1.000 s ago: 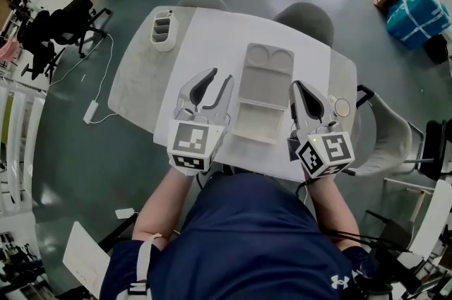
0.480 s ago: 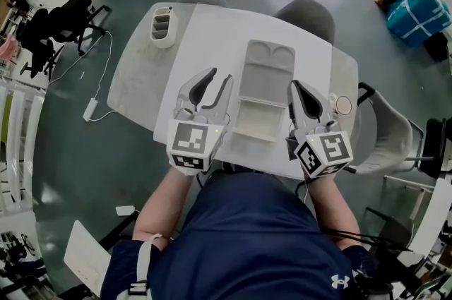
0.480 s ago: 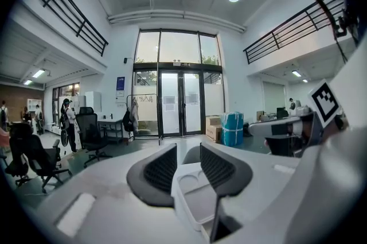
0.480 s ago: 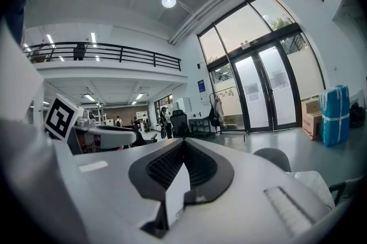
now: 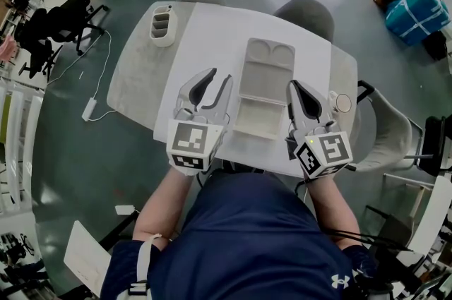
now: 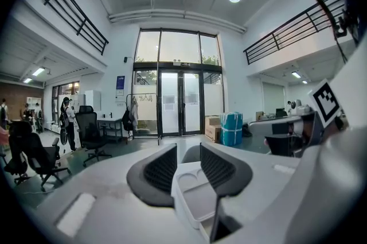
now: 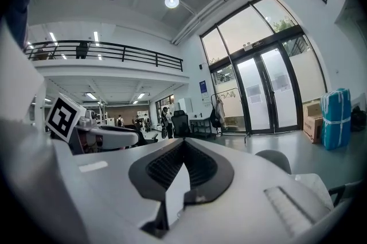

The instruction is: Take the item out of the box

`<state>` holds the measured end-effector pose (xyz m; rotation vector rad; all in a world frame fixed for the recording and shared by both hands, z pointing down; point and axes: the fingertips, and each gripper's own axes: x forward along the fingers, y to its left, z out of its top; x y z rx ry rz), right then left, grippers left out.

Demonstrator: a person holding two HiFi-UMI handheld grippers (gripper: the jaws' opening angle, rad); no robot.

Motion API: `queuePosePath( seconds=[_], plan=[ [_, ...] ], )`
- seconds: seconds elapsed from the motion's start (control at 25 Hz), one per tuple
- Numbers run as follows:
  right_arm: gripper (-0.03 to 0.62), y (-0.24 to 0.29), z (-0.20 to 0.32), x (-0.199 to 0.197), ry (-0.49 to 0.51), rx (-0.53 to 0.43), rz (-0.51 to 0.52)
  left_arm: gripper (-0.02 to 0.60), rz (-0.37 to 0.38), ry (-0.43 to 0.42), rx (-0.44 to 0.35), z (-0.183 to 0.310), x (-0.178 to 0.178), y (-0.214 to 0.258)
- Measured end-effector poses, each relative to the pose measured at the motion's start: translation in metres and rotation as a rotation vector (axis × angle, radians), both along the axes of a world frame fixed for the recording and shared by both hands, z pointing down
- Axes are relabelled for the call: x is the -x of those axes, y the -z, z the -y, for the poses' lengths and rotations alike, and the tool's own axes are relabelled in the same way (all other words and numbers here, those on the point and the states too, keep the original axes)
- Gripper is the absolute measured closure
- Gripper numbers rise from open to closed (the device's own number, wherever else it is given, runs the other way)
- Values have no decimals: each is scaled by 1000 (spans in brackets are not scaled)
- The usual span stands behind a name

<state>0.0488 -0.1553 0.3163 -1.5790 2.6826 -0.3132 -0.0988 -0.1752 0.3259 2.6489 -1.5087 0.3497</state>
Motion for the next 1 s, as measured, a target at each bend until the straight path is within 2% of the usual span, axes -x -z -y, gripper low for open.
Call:
queuePosePath(
  seconds=[1.0],
  plan=[
    [592, -3, -13, 12, 14, 6, -4, 448, 2, -6, 11, -10, 10, -7]
  ],
)
